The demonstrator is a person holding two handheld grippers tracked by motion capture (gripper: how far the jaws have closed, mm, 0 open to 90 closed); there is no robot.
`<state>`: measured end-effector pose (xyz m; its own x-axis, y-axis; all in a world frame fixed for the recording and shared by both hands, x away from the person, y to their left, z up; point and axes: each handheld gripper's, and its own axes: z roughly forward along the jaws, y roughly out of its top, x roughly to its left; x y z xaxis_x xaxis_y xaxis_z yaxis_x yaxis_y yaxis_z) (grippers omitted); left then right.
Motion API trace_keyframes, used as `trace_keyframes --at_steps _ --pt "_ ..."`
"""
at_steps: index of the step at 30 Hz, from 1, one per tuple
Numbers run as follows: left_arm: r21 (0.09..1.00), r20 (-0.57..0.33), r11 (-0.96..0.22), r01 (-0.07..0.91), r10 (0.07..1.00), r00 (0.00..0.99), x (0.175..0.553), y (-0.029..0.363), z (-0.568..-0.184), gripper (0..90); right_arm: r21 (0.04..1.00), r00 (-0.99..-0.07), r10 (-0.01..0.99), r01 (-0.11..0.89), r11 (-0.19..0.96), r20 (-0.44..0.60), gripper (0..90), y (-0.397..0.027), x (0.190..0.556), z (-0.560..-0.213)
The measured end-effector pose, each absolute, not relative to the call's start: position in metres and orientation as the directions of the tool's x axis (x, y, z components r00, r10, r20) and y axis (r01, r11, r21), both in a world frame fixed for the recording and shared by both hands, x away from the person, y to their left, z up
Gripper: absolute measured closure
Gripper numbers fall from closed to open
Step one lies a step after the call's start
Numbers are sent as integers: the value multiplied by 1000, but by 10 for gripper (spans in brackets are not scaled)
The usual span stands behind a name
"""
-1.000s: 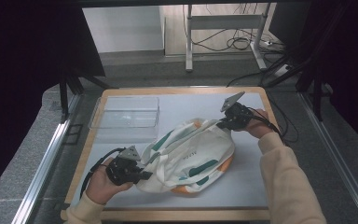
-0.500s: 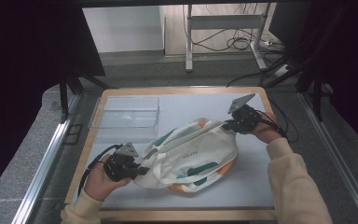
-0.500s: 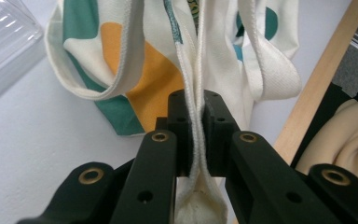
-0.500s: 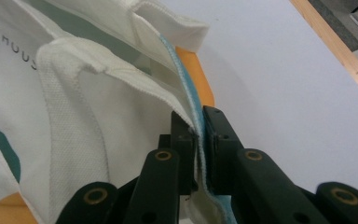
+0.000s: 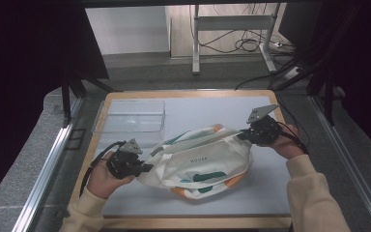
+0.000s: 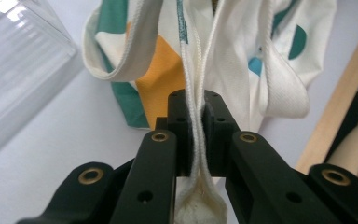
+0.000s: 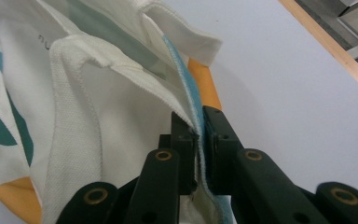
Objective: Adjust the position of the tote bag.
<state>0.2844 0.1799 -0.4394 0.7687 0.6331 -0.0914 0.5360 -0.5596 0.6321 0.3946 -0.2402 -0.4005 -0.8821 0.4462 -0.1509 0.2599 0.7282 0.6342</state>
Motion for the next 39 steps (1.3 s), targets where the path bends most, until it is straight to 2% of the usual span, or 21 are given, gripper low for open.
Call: trace_keyframes --at_steps 18,34,39 --pt "641 -87 -548 537 644 760 312 180 -440 837 685 -874 475 286 671 -101 825 -265 353 -414" --pt "638 -150 -536 553 618 772 306 177 -446 838 687 -843 531 336 644 -85 823 -264 376 -433" --pt "639 -157 -529 559 622 767 307 178 -448 828 695 -847 524 325 641 -88 805 -264 378 -435"
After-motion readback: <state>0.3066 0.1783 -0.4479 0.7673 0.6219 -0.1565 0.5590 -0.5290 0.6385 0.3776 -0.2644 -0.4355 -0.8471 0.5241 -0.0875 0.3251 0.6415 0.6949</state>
